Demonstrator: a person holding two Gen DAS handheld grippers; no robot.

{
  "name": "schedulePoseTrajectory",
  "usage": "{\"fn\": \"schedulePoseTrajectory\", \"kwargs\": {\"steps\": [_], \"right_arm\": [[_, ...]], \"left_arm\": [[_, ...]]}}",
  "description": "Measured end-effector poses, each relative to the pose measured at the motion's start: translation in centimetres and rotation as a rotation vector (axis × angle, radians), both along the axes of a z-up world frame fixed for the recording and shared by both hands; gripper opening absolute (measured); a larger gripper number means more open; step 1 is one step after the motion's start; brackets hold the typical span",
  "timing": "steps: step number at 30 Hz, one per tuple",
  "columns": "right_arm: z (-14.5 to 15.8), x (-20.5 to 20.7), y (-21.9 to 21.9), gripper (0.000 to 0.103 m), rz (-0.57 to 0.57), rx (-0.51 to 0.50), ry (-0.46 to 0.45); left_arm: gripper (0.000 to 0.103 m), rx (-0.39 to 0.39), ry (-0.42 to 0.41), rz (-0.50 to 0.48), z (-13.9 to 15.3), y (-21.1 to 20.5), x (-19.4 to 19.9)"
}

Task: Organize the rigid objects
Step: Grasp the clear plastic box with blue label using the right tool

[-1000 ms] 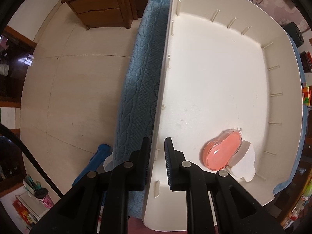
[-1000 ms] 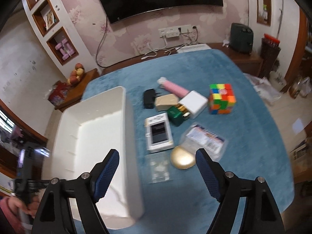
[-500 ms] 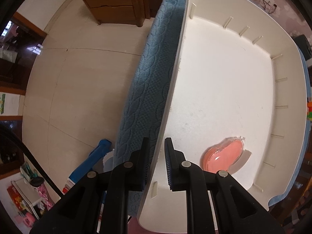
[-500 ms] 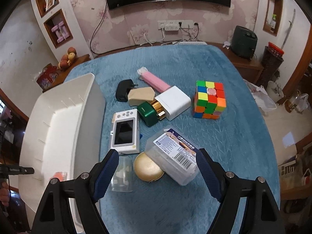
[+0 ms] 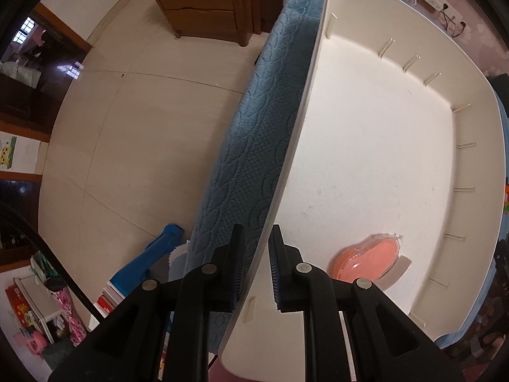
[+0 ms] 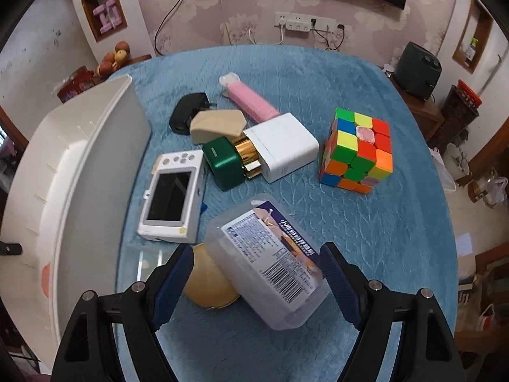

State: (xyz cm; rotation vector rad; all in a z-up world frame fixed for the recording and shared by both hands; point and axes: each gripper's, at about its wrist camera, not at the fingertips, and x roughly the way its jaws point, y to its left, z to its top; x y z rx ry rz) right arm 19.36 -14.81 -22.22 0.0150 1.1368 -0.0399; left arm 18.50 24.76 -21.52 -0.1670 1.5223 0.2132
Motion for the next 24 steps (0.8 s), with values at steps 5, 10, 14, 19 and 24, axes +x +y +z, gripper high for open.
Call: {"fn": "schedulePoseTrajectory", "kwargs": {"steps": [5, 10, 14, 19, 24], "right_arm": [[-1.0, 0.6, -0.5, 0.084, 0.009, -0.006, 0.009], [-1.9, 1.4, -0.8, 0.088, 0.019, 0.021, 0.017], [-2.6, 1.9, -0.9, 0.088, 0.024, 0.039, 0.035], [-3.1, 2.5, -1.4, 0.088, -0.011, 0.091, 0.054], [-3.3, 2.8, -1.7, 0.088, -0.043, 0.115, 0.07]], "left_arm": [[0.017, -0.002, -0.001, 0.017, 0.1, 0.2, -0.2], [0.018, 0.001, 0.001, 0.03, 0.0, 0.4, -0.3], [0.018, 0.002, 0.001, 0.042, 0.0, 0.4, -0.1], [0.018, 0.0, 0.001, 0.056, 0.0, 0.7, -0.1], [0.019, -0.001, 0.002, 0.058, -0.1, 0.9, -0.2]]}}
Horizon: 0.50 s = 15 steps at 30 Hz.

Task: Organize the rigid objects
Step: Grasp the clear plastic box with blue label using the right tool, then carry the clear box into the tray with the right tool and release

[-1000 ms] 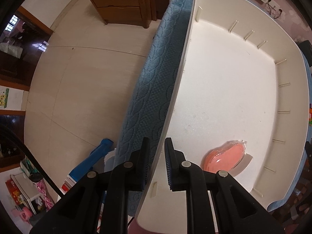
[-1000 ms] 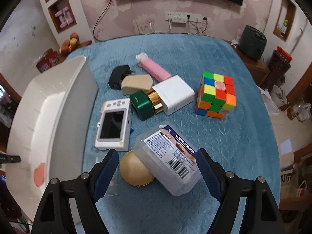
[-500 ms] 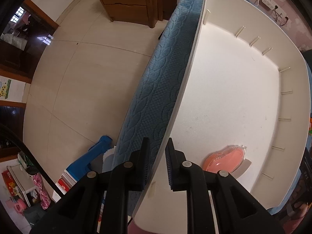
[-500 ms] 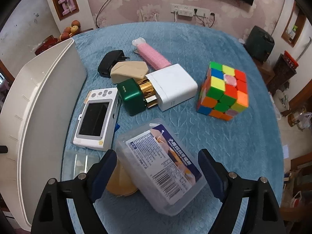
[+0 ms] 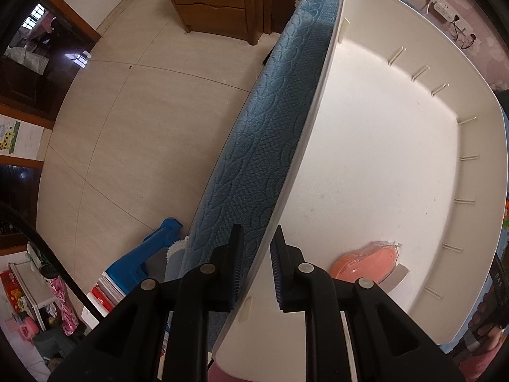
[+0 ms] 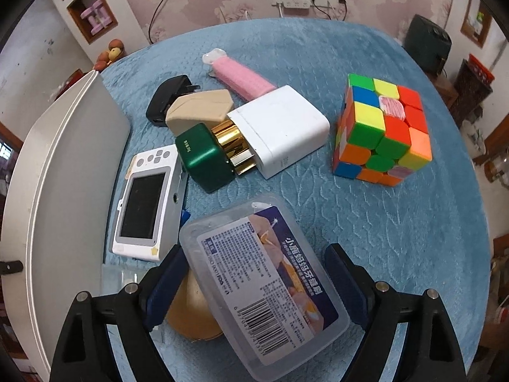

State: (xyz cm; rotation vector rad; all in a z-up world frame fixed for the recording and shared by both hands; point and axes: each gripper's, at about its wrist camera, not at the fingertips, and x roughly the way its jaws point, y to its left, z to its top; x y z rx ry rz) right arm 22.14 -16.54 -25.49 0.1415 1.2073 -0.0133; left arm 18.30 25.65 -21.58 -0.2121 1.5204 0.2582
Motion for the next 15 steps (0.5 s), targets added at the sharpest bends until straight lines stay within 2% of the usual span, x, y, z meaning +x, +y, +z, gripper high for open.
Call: {"fn": "schedulePoseTrajectory", "kwargs": {"steps": [7, 13, 15], "right_arm": [[0.1, -0.2, -0.3, 0.083, -0.066, 0.026, 0.04], [0.4, -1.5, -1.1, 0.075, -0.172, 0.07, 0.077], [0.5, -2.3, -1.4, 0.069, -0.215, 0.093, 0.088]], "left_arm": [[0.019, 0.004, 0.012, -0.02, -0.1, -0.1, 0.2], [0.019, 0.005, 0.023, -0.057, -0.3, -0.4, 0.4], [0.019, 0.002, 0.028, -0.071, -0.4, -0.4, 0.4]]}}
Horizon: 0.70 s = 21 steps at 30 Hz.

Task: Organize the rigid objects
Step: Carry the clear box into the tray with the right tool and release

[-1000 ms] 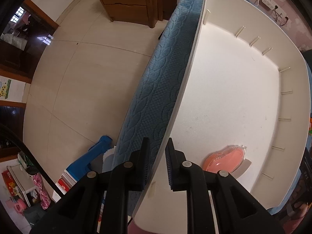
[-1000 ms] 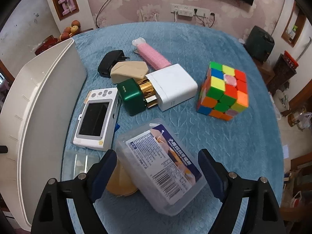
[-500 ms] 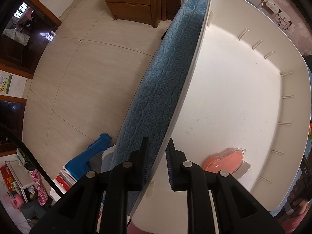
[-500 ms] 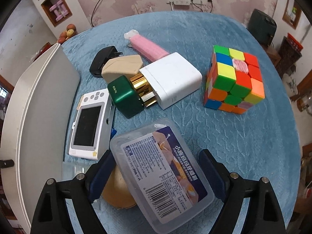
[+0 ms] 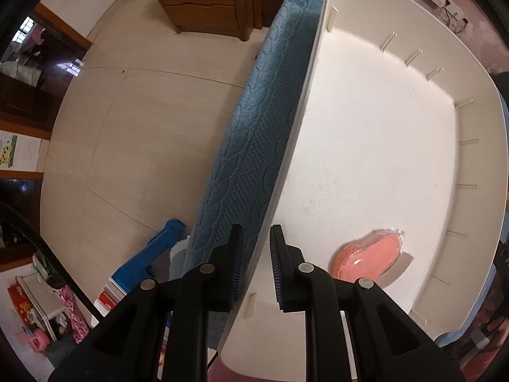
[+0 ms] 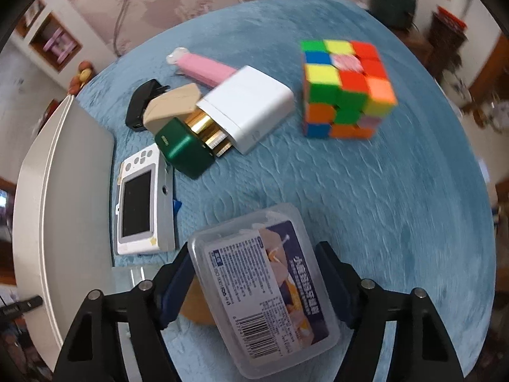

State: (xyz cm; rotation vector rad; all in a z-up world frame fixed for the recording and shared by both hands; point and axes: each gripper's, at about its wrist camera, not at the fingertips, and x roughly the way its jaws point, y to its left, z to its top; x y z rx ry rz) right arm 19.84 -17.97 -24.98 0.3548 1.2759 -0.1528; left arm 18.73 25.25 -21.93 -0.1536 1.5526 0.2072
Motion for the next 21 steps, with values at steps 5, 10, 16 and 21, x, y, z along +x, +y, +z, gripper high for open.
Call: {"fn": "schedulePoseTrajectory", "kwargs": {"steps": [5, 10, 16, 21], "right_arm": [[0.0, -2.7, -0.5, 0.065, -0.097, 0.045, 0.046], [-0.2, -5.4, -0.1, 0.065, -0.161, 0.085, 0.089], [0.0, -8.6, 1.2, 0.065, -0.229, 0.167, 0.097], [1.5, -10.8, 2.9, 0.065, -0.219, 0.168, 0.073]], "left_arm": [[0.019, -0.005, 0.017, -0.044, -0.3, 0.0, 0.0], [0.019, -0.004, 0.018, -0.093, -0.4, -0.5, 0.0], [0.019, -0.009, 0.02, -0.143, -0.7, -1.2, 0.0], [0.019, 0.005, 0.032, -0.197, -1.2, -2.2, -0.3]]}}
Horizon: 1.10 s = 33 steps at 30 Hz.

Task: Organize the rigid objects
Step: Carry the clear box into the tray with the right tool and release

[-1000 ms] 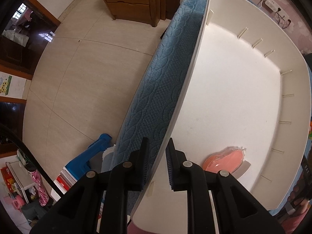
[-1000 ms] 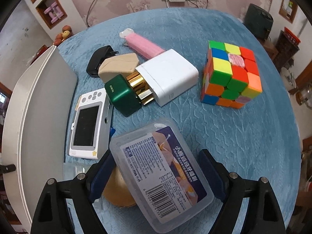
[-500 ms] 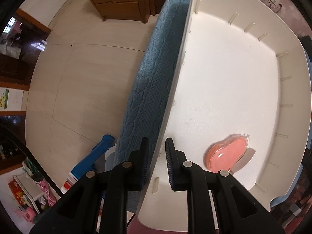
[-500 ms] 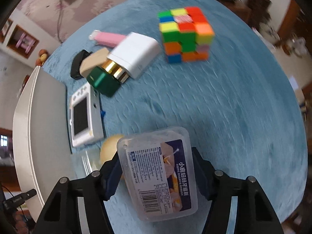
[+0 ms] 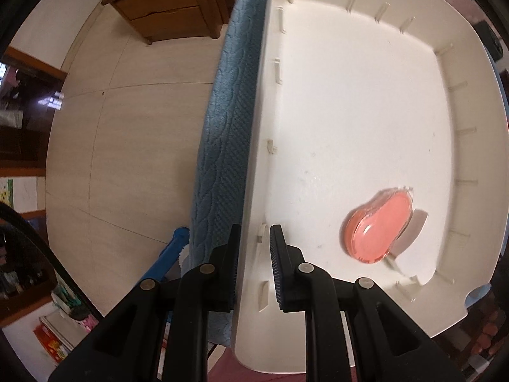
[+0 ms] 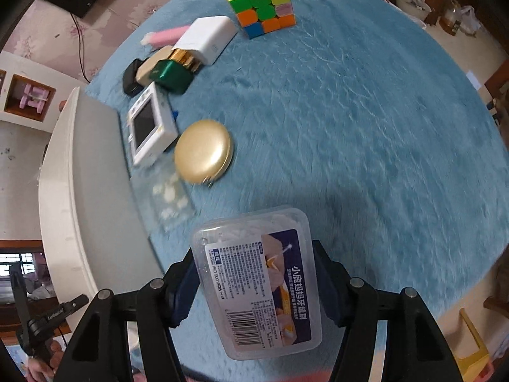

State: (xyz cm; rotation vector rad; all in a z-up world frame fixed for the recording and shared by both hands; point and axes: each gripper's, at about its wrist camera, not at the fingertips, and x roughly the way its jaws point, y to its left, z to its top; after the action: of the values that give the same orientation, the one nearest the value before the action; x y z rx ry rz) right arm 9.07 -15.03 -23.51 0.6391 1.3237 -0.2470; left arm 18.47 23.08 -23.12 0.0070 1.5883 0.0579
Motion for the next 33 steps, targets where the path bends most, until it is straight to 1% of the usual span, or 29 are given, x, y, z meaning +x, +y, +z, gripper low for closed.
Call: {"fn": "schedulePoseTrajectory", "kwargs": {"steps": [3, 6, 8, 11, 16, 19, 25, 33], "right_arm": [[1.2, -0.6, 1.3, 0.065, 0.025, -0.007, -0.033], [2.8, -1.1, 2.6, 0.065, 0.058, -0.018, -0.086], [4.0, -1.4, 3.8, 0.065, 0.091, -0.032, -0.132], [5.5, -1.3, 5.6, 0.065, 0.14, -0.054, -0.197], [8.0, -1.2, 7.6, 0.065, 0.212, -0.092, -0.316], [8.7, -0.3, 8.8, 0.065, 0.256, -0.098, -0.371], [10.2, -0.1, 11.2, 0.065, 0.344, -0.106, -0.455], [11.6, 1.2, 14.4, 0.065, 0.466, -0.119, -0.54]], "left_arm": [[0.019, -0.013, 0.002, -0.014, 0.0, -0.2, 0.2], [0.019, -0.022, 0.012, -0.024, -0.1, -0.5, 0.3], [0.018, -0.024, 0.016, -0.035, -0.2, -1.2, 0.6], [0.018, -0.037, 0.02, -0.041, -0.4, -0.5, 0.3], [0.018, -0.055, 0.034, -0.041, -0.6, 0.1, 0.8], [0.018, -0.06, 0.037, -0.045, -0.8, 0.5, 1.2], [0.018, -0.068, 0.033, -0.054, -0.9, 0.7, 1.1], [0.018, -0.066, 0.031, -0.059, -0.8, 0.7, 0.9]]}}
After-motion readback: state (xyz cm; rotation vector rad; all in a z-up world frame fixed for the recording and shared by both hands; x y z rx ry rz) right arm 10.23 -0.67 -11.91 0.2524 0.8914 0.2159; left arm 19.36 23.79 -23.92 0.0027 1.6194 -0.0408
